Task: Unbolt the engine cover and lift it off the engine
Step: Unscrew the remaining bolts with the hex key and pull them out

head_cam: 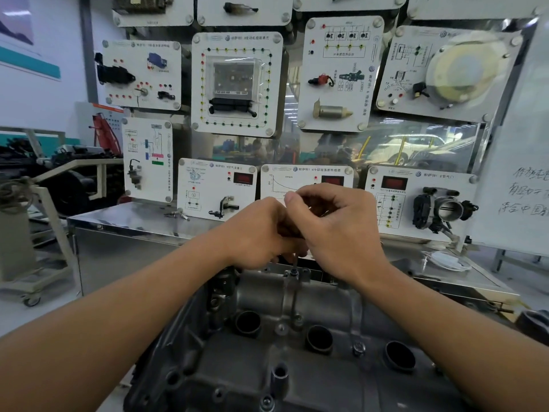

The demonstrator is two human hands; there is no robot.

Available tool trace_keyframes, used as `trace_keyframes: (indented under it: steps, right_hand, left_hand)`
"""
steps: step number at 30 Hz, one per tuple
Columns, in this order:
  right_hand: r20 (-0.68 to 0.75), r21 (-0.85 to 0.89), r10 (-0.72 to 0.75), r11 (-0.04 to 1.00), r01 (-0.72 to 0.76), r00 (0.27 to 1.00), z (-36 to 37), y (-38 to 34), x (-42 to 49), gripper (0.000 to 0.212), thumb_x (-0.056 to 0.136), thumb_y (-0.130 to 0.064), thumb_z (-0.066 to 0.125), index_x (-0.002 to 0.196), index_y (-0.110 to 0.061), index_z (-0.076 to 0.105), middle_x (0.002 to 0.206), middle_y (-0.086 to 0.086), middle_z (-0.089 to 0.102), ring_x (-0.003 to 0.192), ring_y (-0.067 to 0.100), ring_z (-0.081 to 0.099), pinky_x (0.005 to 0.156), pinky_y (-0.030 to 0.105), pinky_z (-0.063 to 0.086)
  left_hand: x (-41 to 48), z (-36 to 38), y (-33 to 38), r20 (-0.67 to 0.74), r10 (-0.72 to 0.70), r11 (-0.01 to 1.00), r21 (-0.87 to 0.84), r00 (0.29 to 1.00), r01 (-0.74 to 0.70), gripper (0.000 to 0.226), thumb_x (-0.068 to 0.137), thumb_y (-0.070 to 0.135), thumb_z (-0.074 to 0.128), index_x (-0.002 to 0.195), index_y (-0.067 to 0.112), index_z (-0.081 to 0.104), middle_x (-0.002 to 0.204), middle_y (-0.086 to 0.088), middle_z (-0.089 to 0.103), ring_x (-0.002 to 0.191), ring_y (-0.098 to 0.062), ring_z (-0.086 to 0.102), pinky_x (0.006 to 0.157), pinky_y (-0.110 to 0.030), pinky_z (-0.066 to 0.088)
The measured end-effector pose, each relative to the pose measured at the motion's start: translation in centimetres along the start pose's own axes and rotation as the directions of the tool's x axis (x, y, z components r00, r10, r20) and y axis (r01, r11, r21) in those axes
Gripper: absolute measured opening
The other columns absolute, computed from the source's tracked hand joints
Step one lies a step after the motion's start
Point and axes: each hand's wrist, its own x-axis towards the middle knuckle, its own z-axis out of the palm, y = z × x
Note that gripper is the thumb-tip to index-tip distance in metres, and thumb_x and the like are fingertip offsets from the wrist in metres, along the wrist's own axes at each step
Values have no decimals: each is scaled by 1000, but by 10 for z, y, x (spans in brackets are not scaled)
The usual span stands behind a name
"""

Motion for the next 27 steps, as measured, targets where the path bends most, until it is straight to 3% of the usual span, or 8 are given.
trace_keyframes:
  steps: [4, 6, 8, 12, 16, 20, 23, 27]
  right_hand:
    - [125, -56, -25, 998, 33, 992, -11, 4, 0, 23, 93, -18, 53, 98, -9, 74, 76, 4, 73, 64, 19, 66, 64, 42, 56]
    - [213, 45, 69, 996, -81, 975, -18, 9, 2, 26, 101, -15, 48, 121, -11, 64, 86, 1, 74, 66, 17, 68, 67, 37, 59]
    - [263, 194, 153, 959, -208, 953, -20, 10, 3, 25, 105, -11, 43, 126, -13, 56, 90, 4, 75, 64, 18, 68, 61, 31, 57]
    - [342, 510, 388, 688, -516, 856, -13, 10, 10, 19, 106, -16, 42, 117, -10, 57, 76, 6, 73, 50, 17, 56, 55, 28, 47]
    - [467, 478, 460, 587, -653, 756, -7, 12, 19, 16, 99, -27, 56, 96, -15, 66, 65, -1, 65, 42, 10, 39, 48, 24, 36]
    - [545, 430, 440, 584, -688, 714, -10, 15, 27, 19, 98, -32, 58, 93, -18, 70, 64, -2, 63, 41, 8, 38, 45, 19, 38]
    - [568, 375, 370, 679, -631, 735, -9, 16, 24, 26, 98, -38, 55, 92, -22, 75, 58, -1, 55, 41, 9, 40, 42, 19, 41]
    - [603, 403, 223, 744, -533, 766, -10, 10, 18, 24, 84, -39, 63, 73, -20, 73, 55, -1, 50, 41, 10, 49, 38, 17, 41]
  left_hand:
    - [1, 1, -2, 15, -36, 999, 2, 999, 36, 8, 86, 10, 72, 81, 5, 75, 71, -8, 75, 65, -15, 73, 60, -30, 61]
    - [1, 2, -3, 8, -56, 998, -1, 998, 56, 10, 88, 13, 73, 83, 5, 76, 69, -6, 75, 61, -6, 70, 57, -22, 57]
    - [0, 2, -3, -3, -67, 998, -10, 998, 67, 10, 88, 14, 73, 83, 5, 76, 68, -4, 75, 60, -4, 70, 56, -19, 56]
    - [-1, 2, -1, 16, -71, 997, -11, 997, 71, 12, 89, 15, 73, 86, 4, 76, 73, -8, 76, 70, -18, 74, 63, -27, 59]
    - [-1, 3, 0, 33, -98, 995, 8, 995, 98, 16, 89, 17, 73, 84, 2, 76, 75, -13, 76, 77, -29, 74, 66, -32, 59]
    - [1, 3, -1, 44, -120, 993, 1, 992, 120, 19, 88, 19, 74, 84, 0, 75, 74, -13, 76, 74, -23, 74, 59, -20, 57]
    - [3, 4, -1, 56, -119, 993, -14, 991, 120, 15, 87, 18, 75, 85, 2, 75, 73, -7, 76, 71, -19, 74, 55, -19, 54]
    - [3, 3, 1, 74, -96, 993, -62, 993, 101, 9, 85, 16, 77, 85, 20, 68, 76, -5, 75, 71, -23, 74, 53, -19, 53]
